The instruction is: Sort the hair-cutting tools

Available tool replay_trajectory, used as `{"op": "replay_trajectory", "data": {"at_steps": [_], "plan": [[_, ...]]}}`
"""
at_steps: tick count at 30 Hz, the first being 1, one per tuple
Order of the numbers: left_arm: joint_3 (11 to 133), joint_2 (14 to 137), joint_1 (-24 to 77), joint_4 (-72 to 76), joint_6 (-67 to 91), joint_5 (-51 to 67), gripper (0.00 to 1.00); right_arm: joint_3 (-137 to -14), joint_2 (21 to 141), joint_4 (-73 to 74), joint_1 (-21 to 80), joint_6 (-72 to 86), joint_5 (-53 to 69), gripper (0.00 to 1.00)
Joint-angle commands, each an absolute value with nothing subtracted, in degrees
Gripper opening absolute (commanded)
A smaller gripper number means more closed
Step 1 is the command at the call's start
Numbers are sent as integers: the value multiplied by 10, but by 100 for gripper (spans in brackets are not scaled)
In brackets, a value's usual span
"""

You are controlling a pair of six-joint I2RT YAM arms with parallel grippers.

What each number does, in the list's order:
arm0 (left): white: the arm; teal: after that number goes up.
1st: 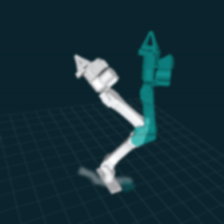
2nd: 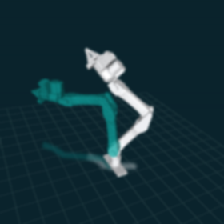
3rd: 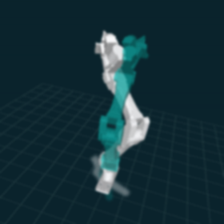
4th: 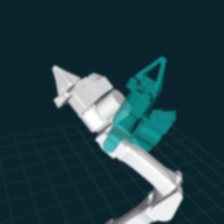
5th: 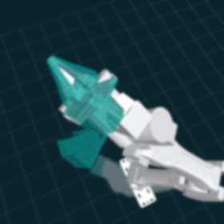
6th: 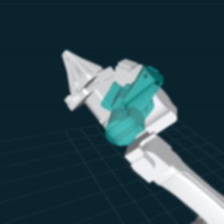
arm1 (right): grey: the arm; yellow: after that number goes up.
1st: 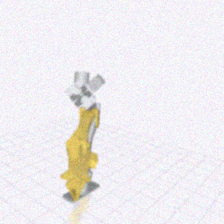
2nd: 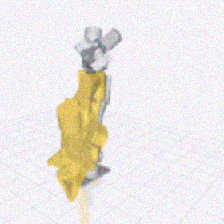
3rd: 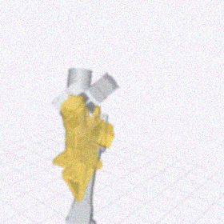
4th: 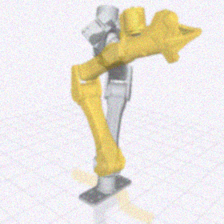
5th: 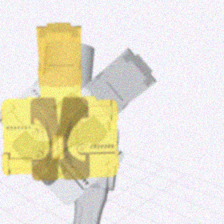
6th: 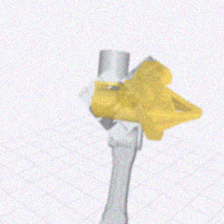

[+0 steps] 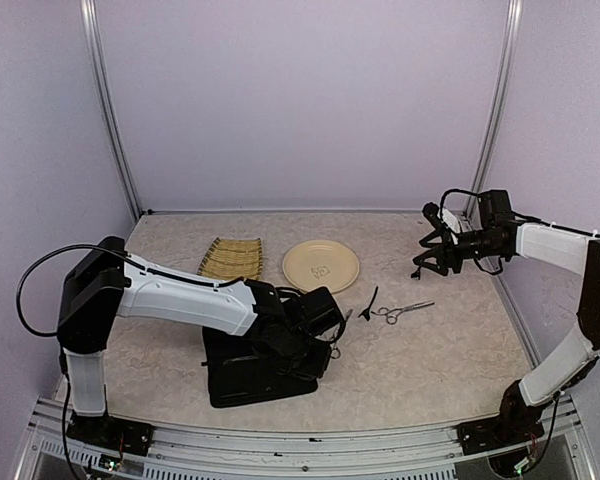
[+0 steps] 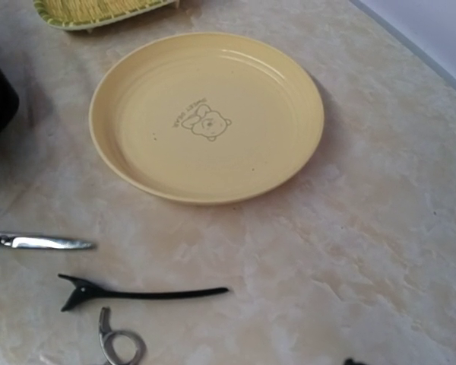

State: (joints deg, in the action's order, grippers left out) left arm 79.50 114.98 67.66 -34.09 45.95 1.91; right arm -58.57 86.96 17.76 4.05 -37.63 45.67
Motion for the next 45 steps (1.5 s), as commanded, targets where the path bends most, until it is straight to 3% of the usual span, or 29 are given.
{"op": "replay_trajectory", "data": {"at_steps": [1,6,7,12,14,16,21,33,38,45], "plan": [[824,1171,685,-317,432,42,0,-597,862,180,47,-367,470,64],[820,1165,687,-321,422,22,0,-597,866,180,47,-367,471,64],[822,1162,687,-328,418,16,5,-597,865,180,47,-367,474,64],[847,1120,688,-351,345,8,48,-593,868,173,47,-364,470,63],[871,1099,687,-368,316,-10,61,-589,866,151,47,-341,454,63],[898,1082,679,-390,287,-36,66,-592,863,148,47,-332,453,63],[915,1053,616,-382,237,-80,66,-640,861,207,65,-322,447,62],[901,1040,505,-153,68,-160,61,-633,870,267,163,-402,362,56],[801,992,436,-93,170,-102,60,-671,931,316,171,-507,353,47],[784,938,439,-77,142,-95,62,-763,1041,367,192,-615,266,50]]}}
